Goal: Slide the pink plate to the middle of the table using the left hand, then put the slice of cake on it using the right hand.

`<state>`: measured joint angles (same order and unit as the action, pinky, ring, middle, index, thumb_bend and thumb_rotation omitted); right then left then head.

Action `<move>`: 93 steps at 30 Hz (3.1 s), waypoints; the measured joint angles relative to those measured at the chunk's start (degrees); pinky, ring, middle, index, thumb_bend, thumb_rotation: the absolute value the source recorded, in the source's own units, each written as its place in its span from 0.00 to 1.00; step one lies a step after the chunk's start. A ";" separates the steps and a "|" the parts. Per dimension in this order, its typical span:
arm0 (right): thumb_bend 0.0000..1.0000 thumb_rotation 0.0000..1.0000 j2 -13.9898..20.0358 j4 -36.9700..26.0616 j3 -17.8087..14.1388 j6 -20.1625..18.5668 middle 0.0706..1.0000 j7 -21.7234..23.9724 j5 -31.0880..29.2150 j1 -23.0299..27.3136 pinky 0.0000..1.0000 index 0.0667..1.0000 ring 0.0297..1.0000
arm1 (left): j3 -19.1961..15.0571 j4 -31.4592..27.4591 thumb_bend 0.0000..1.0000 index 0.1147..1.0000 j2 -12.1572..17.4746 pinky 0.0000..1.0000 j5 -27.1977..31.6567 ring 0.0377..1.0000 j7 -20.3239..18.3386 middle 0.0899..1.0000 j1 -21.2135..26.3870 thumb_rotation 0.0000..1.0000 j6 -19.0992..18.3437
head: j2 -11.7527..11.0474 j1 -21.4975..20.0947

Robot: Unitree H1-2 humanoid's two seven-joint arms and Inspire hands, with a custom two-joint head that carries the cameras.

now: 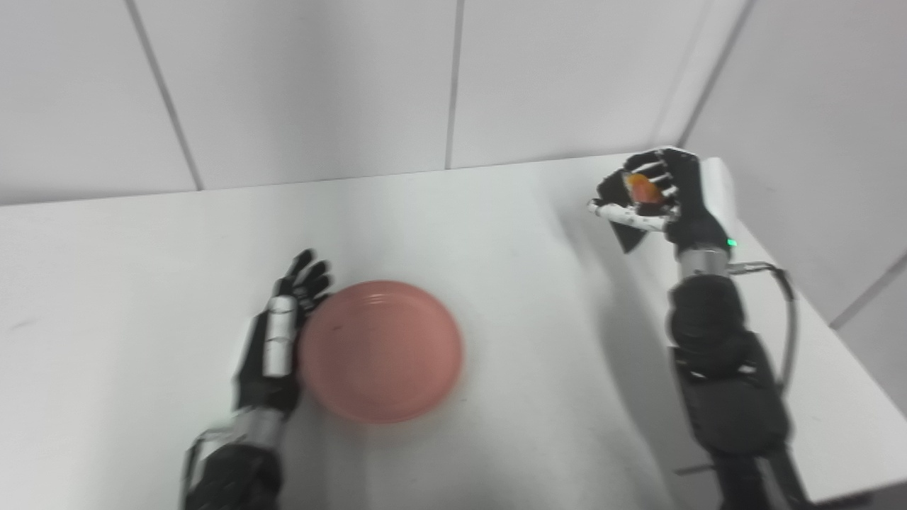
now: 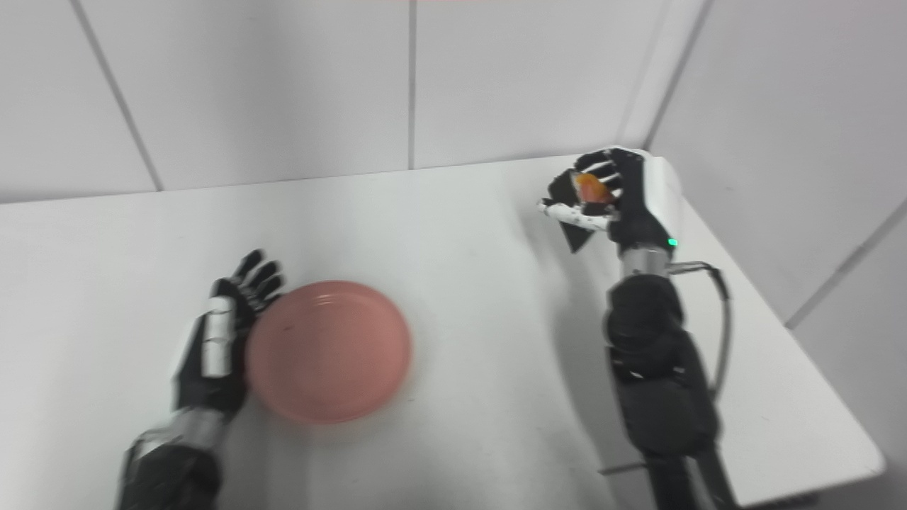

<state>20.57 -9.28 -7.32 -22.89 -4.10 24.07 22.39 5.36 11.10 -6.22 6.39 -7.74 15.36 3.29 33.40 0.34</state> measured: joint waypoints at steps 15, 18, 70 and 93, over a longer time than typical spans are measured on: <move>0.51 0.00 -0.05 -9.18 13.12 1.39 0.42 12.03 -1.69 -1.92 0.16 0.47 0.36 | 0.42 5.12 0.63 0.91 -3.87 0.97 -2.59 0.95 2.86 0.93 2.44 1.00 3.71 | 0.44 5.81; 0.51 0.00 -1.69 -11.94 16.23 1.22 0.40 14.14 -1.68 -1.96 0.14 0.48 0.35 | 0.41 5.57 0.63 0.91 -4.02 0.97 -2.59 0.95 3.04 0.94 2.76 1.00 3.93 | 0.53 4.94; 0.77 0.62 -8.60 2.13 24.84 22.11 1.00 8.91 10.60 -7.16 0.91 1.00 1.00 | 0.09 -0.78 0.62 0.97 -1.83 0.99 -1.78 0.98 1.57 0.97 -0.93 1.00 0.27 | 1.76 -1.48; 0.67 0.91 -12.84 4.38 10.12 22.93 1.00 3.34 -4.73 -9.56 1.00 1.00 1.00 | -1.07 -2.15 0.65 1.00 -1.75 1.00 -1.06 1.00 1.94 1.00 -2.08 1.00 0.56 | 1.76 -3.24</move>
<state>7.73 -4.91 2.79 0.04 -0.76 19.34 12.83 4.29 8.95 -7.96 5.33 -5.80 13.29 3.85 35.16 -2.90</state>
